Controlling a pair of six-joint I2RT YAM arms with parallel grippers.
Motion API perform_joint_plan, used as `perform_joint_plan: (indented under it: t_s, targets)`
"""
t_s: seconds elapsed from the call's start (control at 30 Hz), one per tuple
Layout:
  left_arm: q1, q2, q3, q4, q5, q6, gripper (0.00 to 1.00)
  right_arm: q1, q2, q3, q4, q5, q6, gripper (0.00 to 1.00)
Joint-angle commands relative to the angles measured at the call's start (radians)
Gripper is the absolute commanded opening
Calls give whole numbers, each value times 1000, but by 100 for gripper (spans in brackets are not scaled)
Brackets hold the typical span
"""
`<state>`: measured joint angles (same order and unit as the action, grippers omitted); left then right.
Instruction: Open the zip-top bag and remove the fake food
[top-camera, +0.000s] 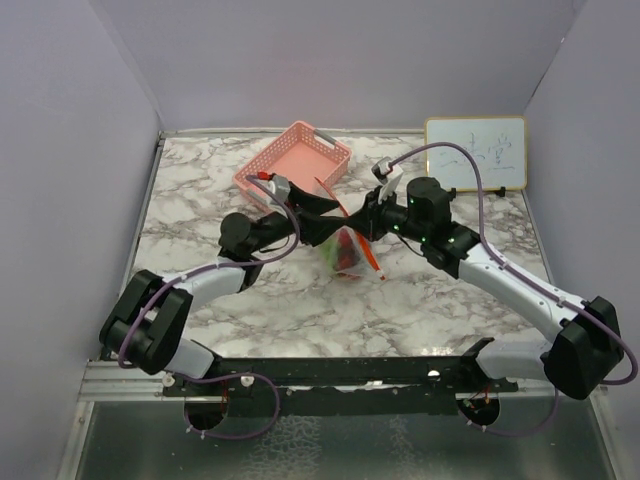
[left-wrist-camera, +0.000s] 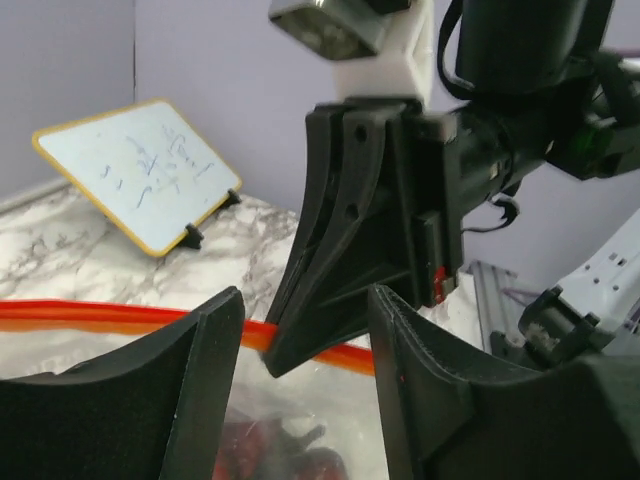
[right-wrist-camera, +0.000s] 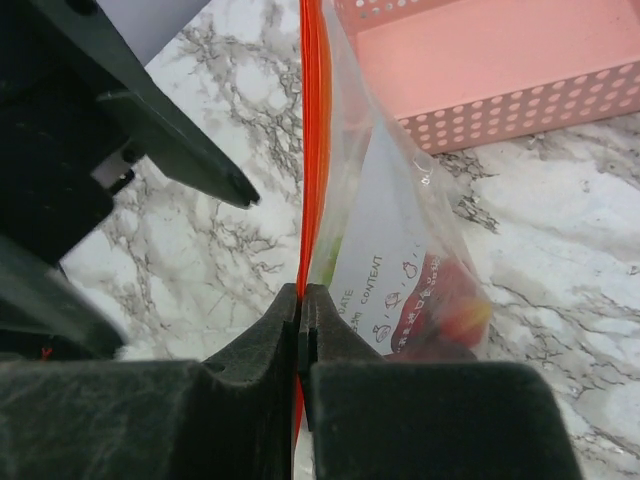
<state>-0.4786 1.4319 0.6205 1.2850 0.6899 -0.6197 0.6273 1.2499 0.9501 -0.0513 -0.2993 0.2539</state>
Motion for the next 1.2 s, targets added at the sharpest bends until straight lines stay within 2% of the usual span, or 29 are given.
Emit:
perform_joint_plan:
  t_s: [0.0,0.13,0.2,0.27,0.4,0.73,0.87,1.0,1.17]
  targets:
    - [-26,38,-15,-104,-74,123,40,2,4,10,87,-43,41,2]
    - [-45,68,-59,-63,-79,112,2,2,-9,17,68,-29,34,10]
    - [-55,69,-87,-59,-87,122,0,1,-13,22,54,-29,25,27]
    - [-59,66,-107,-53,-94,125,0,1,-18,20,51,-23,24,39]
    - [-60,71,-118,-75,-97,142,0,2,-44,8,56,-6,31,45]
    - [-60,63,-134,-80,-89,149,0,2,-33,-36,47,-30,2,44]
    - [-61,38,-142,-101,-86,158,0,1,-29,-75,39,-17,-4,32]
    - [-60,10,-150,-125,-89,169,0,1,-18,-95,36,-45,-7,29]
    - [-61,-18,-166,-132,-92,176,0,1,2,-125,56,-76,8,15]
